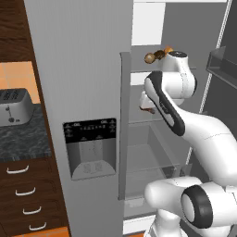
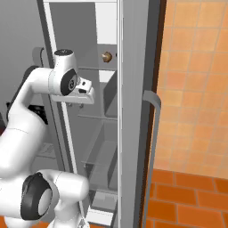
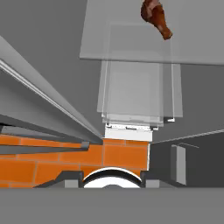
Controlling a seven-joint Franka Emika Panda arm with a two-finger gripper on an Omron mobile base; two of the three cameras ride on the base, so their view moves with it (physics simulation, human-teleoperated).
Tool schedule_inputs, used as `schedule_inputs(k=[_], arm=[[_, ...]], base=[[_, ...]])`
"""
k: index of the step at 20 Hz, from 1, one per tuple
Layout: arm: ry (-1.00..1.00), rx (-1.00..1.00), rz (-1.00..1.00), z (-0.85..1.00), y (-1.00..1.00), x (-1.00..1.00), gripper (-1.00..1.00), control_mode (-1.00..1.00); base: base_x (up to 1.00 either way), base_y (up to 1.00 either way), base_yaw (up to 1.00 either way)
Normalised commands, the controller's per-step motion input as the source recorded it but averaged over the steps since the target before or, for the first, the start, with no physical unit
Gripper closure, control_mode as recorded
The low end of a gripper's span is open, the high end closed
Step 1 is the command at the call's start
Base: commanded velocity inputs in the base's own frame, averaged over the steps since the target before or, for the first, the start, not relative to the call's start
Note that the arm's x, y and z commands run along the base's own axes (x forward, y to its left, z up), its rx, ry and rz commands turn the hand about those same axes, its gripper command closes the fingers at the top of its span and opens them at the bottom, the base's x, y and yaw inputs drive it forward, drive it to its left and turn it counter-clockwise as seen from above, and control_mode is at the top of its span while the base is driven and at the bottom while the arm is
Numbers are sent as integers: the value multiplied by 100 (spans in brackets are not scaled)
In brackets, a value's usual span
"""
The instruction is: Place one mushroom and one chicken drumstick in each tupperware on the nearby counter, to pack two identical lunches.
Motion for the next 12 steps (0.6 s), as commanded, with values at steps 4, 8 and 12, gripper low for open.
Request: schedule_inputs(k=[4,8,12], arm=[[0,0,0,0,-4,-39,-100,-100],[-12,0,-2,2,-8,-72,-100,-100],[-13,0,-12,54,-2,-21,-100,-100]], base=[[0,0,0],[0,0,0],[0,0,0]])
